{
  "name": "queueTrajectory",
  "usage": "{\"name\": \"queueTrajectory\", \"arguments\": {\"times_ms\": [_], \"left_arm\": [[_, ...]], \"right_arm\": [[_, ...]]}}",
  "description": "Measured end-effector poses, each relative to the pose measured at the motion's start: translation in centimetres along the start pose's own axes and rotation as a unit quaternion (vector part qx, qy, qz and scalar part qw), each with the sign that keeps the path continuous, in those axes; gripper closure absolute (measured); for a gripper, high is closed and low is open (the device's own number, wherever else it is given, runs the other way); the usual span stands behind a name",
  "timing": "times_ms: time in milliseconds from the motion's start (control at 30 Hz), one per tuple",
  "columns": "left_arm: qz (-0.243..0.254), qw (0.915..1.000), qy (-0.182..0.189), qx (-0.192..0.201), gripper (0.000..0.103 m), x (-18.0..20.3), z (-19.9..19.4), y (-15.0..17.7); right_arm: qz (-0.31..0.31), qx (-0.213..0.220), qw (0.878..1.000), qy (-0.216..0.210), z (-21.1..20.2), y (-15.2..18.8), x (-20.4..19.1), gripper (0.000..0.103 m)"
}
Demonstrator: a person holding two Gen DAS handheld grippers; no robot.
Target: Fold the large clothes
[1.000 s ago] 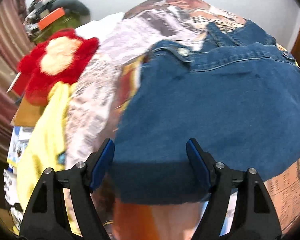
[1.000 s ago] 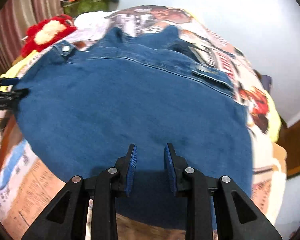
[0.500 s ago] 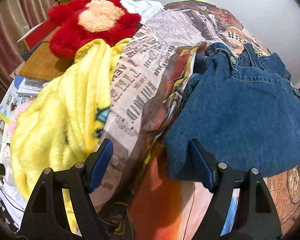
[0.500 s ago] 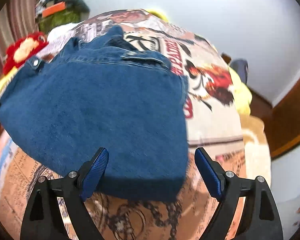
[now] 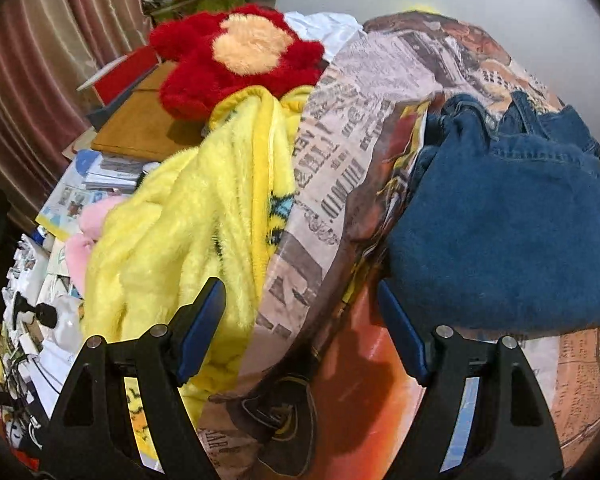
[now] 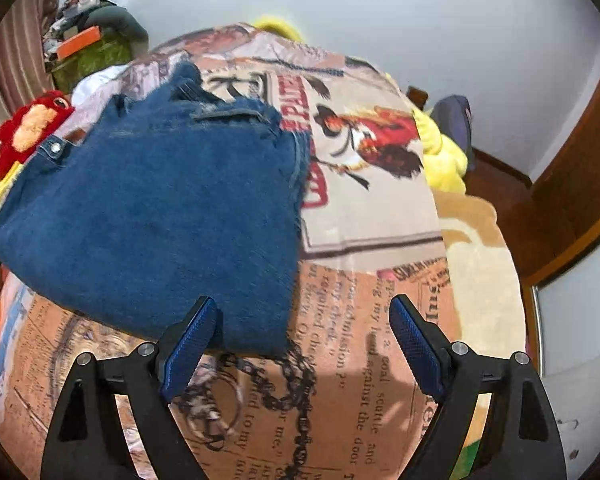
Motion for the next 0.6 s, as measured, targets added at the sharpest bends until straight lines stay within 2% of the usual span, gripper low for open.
{"name": "queueTrajectory", "arguments": {"times_ms": [100,200,400,500,600], "left_arm": [[0.025,0.9994,-0.007,0.024,0.025,1.8,-1.2,-0.5],[0.049,0.9978,0.009,0.045,0.025,4.1,-2.5,-0.9],[0.037,0.9937,0.089,0.057,0.023,7.8,-3.2,-1.0],[0.012,0.99,0.133,0.045,0.023,9.0,-2.3,-0.3],[-0.014,0.9862,0.162,0.032,0.023,9.4,-1.0,0.6]], "right_arm": [[0.003,0.027,1.0,-0.009,-1.8,-1.2,-0.9,0.017],[0.005,0.051,0.998,-0.026,-3.4,-2.5,-2.1,0.017],[0.005,0.093,0.994,-0.066,-6.2,-4.4,-6.1,0.017],[-0.009,0.101,0.992,-0.079,-6.5,-4.6,-8.6,0.016],[-0.034,0.099,0.991,-0.082,-5.8,-4.5,-11.4,0.016]]}}
Point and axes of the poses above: each gripper's, at about its wrist camera, not at the fingertips, and z roughly the way its jaws point, x to its right, y to its underside, the point moved 4 cm from there along z, roughly the way its jaws point, and after that the axes turned 13 degrees about y, right-handed, at the moved point
